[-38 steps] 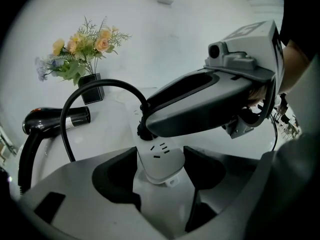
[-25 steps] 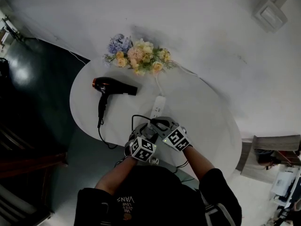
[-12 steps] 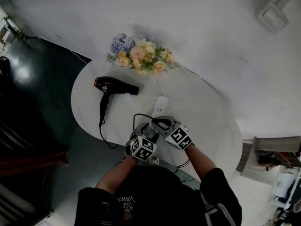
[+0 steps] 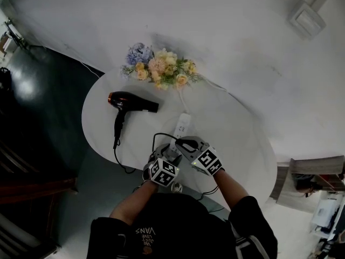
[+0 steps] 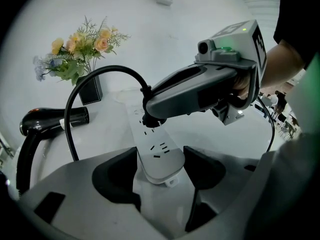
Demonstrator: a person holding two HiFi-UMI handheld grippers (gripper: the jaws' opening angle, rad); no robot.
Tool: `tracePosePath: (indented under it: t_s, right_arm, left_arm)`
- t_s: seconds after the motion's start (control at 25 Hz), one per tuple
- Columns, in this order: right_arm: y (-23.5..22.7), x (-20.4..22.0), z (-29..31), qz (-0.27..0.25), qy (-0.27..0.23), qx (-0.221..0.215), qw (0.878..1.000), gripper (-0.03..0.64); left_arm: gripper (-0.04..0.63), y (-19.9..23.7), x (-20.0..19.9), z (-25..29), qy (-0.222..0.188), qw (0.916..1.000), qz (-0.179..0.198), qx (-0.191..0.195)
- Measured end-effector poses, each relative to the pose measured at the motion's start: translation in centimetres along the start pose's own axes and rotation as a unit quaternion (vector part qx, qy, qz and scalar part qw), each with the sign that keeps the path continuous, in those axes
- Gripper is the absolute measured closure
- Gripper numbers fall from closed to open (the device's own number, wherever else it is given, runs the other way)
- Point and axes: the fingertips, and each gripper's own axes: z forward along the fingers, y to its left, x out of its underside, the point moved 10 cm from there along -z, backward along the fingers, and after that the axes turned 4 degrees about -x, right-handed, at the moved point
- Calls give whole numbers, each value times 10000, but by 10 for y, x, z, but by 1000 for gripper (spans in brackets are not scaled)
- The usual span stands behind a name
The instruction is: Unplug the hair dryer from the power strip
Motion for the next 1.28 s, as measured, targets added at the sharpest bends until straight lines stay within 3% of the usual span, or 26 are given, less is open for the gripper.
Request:
tracePosePath:
  t_s: [0.16, 0.76, 1.16, 1.28]
  right_arm:
    - [3, -3, -5, 60, -64, 83, 9999, 546]
    - [18, -9, -30, 425, -377, 387, 9976, 546]
    - [45, -14, -49, 733, -721, 584, 9930, 545]
    - [54, -15, -55, 817, -820, 637, 9912, 545]
  left_arm:
    - [282, -1, -2, -5, -65, 9999, 58, 85]
    - [289, 3, -15, -89, -1429, 9897, -26, 17]
    - [513, 7, -3, -137, -2010, 9774, -280, -590]
    - [540, 7, -1, -149, -2139, 9734, -364, -742]
